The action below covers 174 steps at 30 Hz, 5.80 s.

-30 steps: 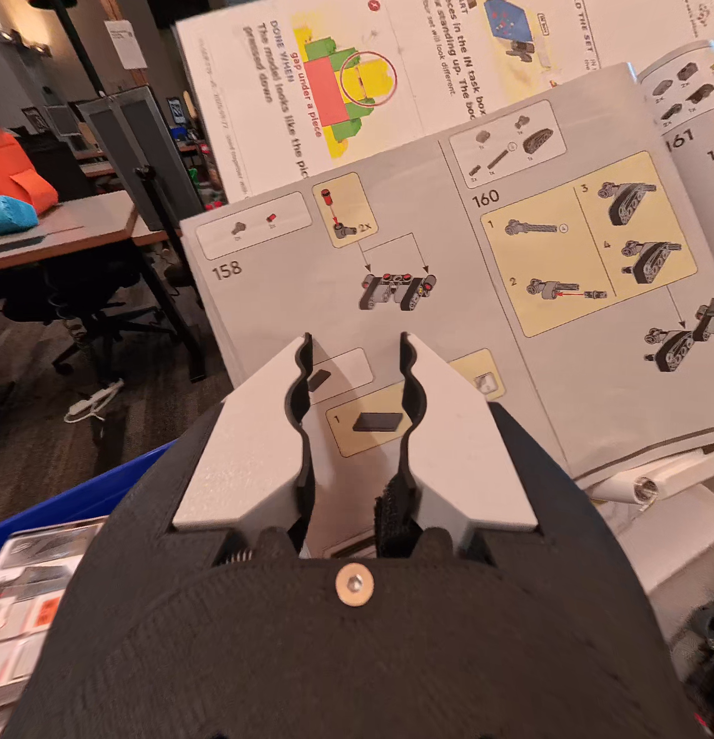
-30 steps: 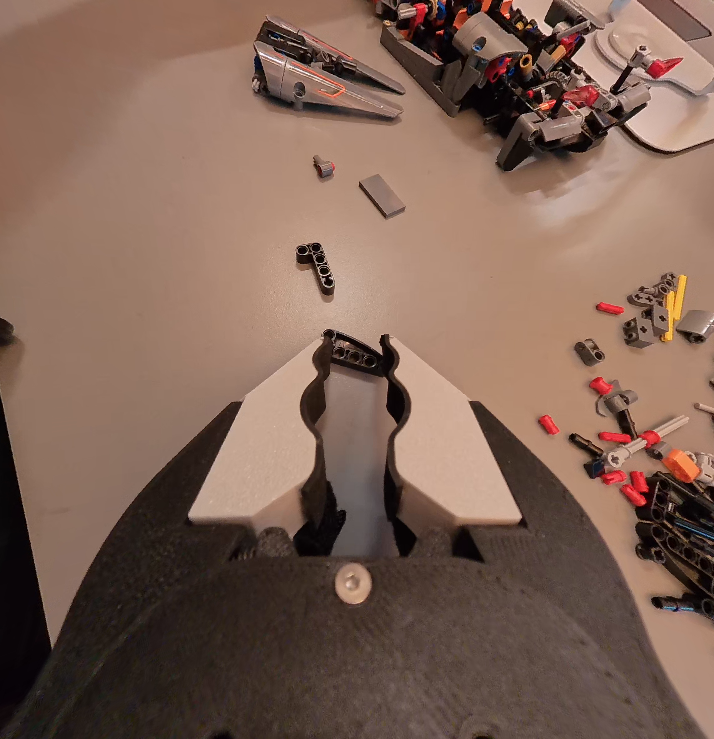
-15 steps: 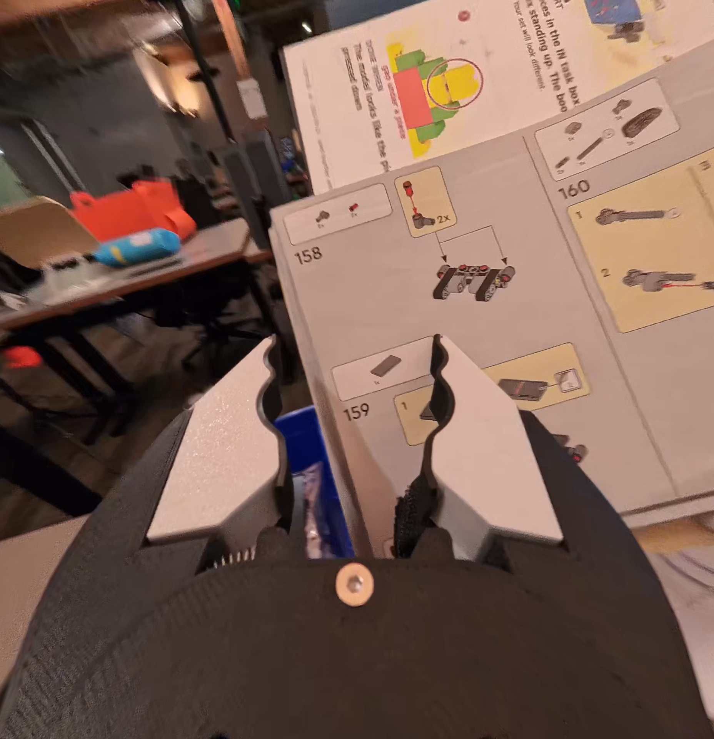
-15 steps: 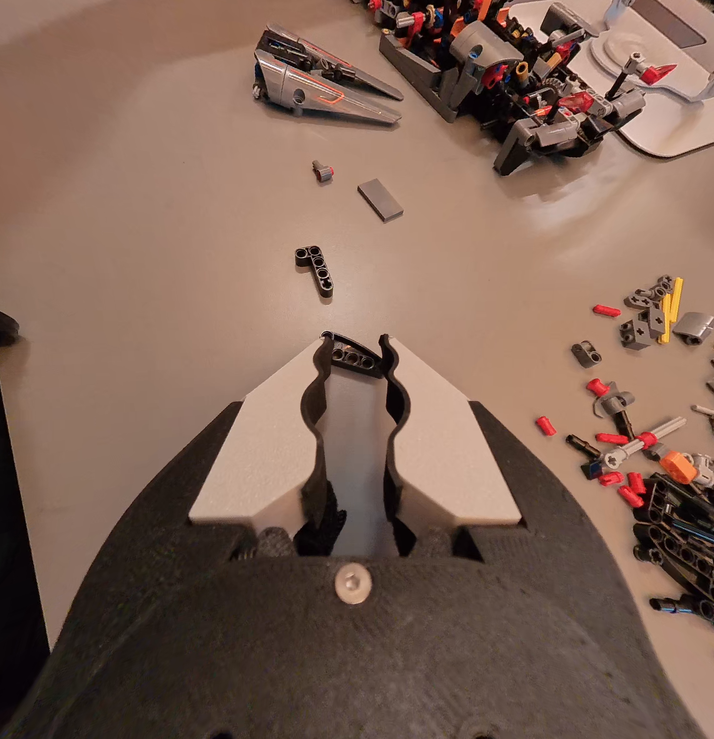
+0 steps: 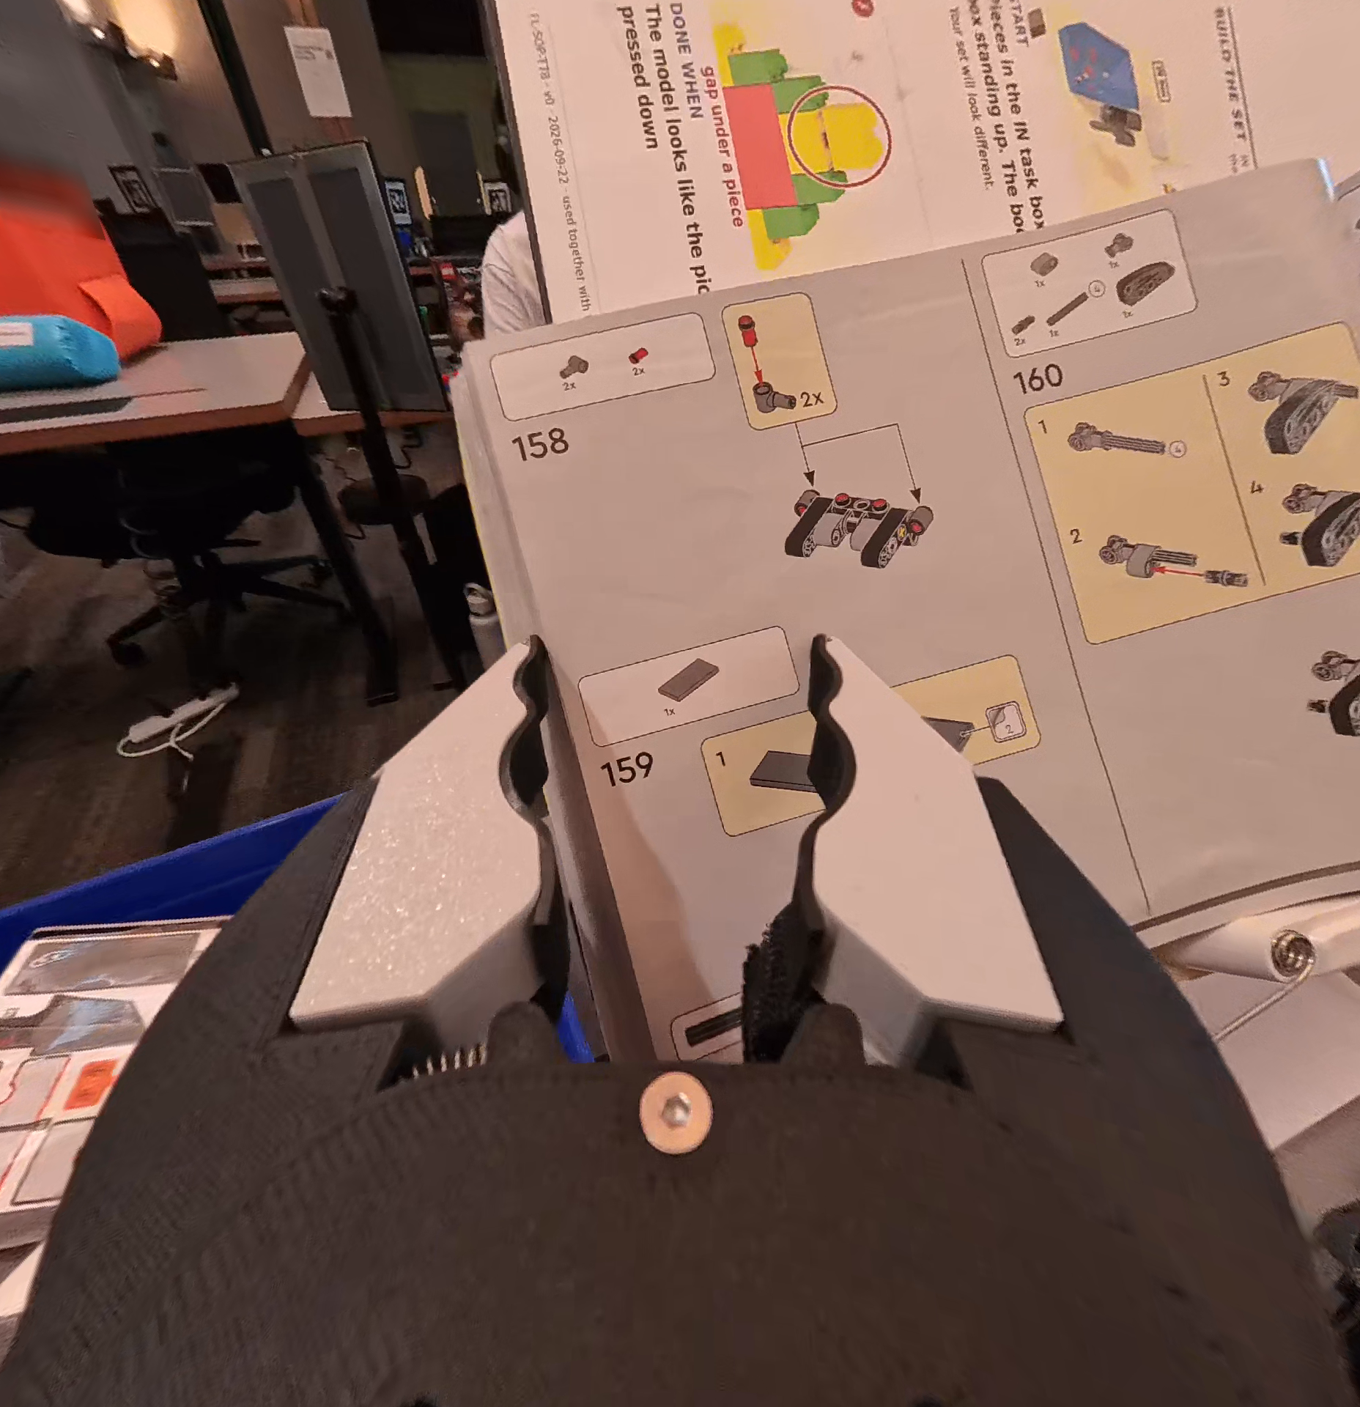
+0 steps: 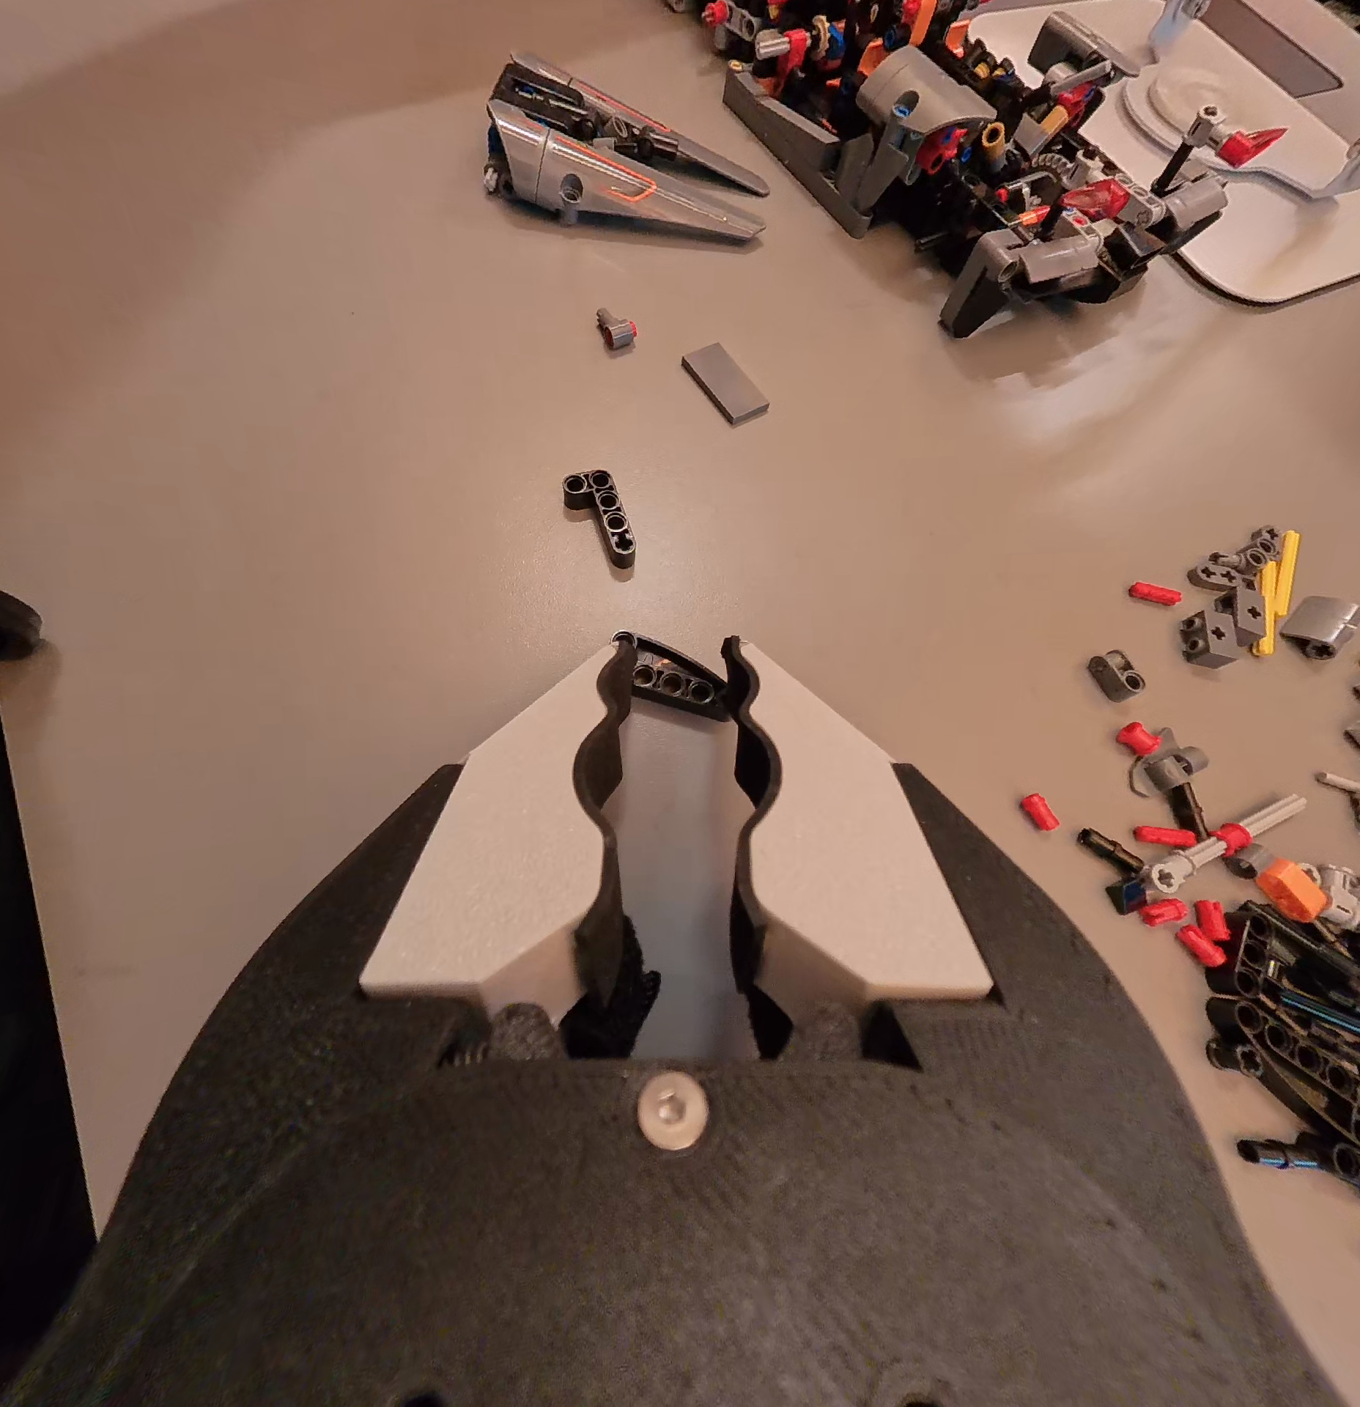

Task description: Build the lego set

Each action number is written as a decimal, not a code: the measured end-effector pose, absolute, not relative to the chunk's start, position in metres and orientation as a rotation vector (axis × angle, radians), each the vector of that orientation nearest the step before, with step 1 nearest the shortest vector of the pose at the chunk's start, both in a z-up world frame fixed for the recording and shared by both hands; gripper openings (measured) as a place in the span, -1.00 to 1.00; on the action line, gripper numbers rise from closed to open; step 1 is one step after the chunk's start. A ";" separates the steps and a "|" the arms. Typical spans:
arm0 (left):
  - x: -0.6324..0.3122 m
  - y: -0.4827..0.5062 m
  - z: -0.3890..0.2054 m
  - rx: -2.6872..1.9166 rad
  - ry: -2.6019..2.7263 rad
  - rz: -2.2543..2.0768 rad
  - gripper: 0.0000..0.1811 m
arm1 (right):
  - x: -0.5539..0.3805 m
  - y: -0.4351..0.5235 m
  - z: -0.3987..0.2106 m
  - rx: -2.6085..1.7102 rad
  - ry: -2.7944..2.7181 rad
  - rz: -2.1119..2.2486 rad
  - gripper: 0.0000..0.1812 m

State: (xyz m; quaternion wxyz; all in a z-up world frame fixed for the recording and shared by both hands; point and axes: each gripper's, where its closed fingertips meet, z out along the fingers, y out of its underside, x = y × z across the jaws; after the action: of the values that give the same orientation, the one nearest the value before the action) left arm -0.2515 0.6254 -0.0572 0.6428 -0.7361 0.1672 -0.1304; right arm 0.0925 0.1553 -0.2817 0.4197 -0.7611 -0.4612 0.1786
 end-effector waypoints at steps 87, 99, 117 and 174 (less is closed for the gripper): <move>-0.138 0.529 -0.102 -1.655 0.932 -0.314 -0.17 | 0.094 0.158 -0.273 -1.860 -1.124 0.454 -0.80; -0.131 0.532 -0.107 -1.669 0.988 -0.200 -0.25 | 0.095 0.158 -0.270 -1.849 -1.115 0.460 -0.81; -0.117 0.531 -0.101 -1.670 0.972 -0.252 -0.40 | 0.095 0.158 -0.267 -1.832 -1.100 0.475 -0.81; -0.105 0.505 -0.087 -1.655 1.172 -0.262 -0.70 | 0.096 0.158 -0.261 -1.807 -1.079 0.502 -0.81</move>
State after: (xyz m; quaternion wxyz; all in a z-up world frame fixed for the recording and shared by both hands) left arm -0.1053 0.5046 -0.0874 0.5211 -0.6908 0.4891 -0.1092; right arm 0.0963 0.1580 -0.2615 0.4696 -0.7374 -0.4401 0.2048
